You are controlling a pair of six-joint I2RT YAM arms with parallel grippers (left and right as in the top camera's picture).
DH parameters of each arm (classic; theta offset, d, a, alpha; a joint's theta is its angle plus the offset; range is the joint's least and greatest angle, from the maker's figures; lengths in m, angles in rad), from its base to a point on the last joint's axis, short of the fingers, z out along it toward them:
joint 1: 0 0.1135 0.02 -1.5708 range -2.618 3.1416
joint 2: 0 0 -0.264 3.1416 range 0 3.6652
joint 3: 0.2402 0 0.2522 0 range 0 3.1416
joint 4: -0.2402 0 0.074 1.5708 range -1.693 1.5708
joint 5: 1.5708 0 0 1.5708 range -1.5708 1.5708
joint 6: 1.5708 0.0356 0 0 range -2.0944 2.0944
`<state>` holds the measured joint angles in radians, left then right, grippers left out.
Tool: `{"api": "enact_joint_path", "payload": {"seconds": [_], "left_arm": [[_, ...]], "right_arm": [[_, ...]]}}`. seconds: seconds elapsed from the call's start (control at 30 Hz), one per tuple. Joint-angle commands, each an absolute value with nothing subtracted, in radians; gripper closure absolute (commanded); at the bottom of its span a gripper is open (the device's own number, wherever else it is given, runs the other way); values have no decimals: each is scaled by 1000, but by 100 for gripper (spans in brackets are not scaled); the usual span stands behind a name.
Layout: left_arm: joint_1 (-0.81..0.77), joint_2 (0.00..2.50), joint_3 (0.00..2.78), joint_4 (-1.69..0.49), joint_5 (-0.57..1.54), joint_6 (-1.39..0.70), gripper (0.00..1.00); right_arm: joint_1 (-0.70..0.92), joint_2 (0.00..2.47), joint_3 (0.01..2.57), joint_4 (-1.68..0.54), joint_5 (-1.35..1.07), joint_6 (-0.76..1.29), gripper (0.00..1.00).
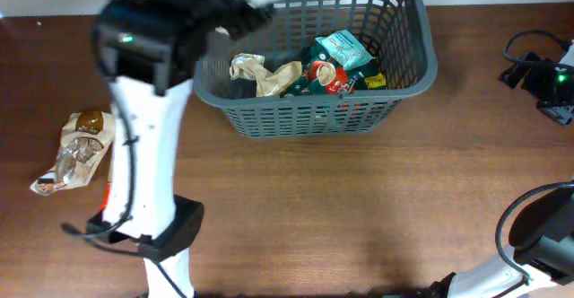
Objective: Pack container
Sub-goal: 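Lift the tissue packs into the basket and open the left gripper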
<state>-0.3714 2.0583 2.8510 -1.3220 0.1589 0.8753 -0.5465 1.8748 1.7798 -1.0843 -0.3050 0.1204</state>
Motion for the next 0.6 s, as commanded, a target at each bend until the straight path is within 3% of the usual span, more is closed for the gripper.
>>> {"api": "enact_joint_path", "payload": {"seconds": [0.0,0.4,0.43,0.47,0.5,0.53,0.57], "left_arm": [[-393,2150,2801,-1344,190,1013,98],[-378,2363,2713,-1350,180,1011,98],[-378,2363,2704,-1349,179,1011,93],[-378,2363,2702,-1352,179,1011,81],[-378,2361,2702,-1352,175,1005,36],[-378,2352,2704,-1349,165,991,1],[-378,2343,2706,-1345,150,971,1]], "right_arm": [[-544,1860,1774,-1084,-310,121,1],[-544,1860,1774,-1083,-310,121,1],[-544,1860,1774,-1084,-310,121,1],[-544,1860,1774,-1084,-310,121,1],[-544,1860,1774,-1083,-310,121,1],[-544,1860,1774,-1083,-310,121,1],[-544,1860,1774,-1083,-310,121,1]]}}
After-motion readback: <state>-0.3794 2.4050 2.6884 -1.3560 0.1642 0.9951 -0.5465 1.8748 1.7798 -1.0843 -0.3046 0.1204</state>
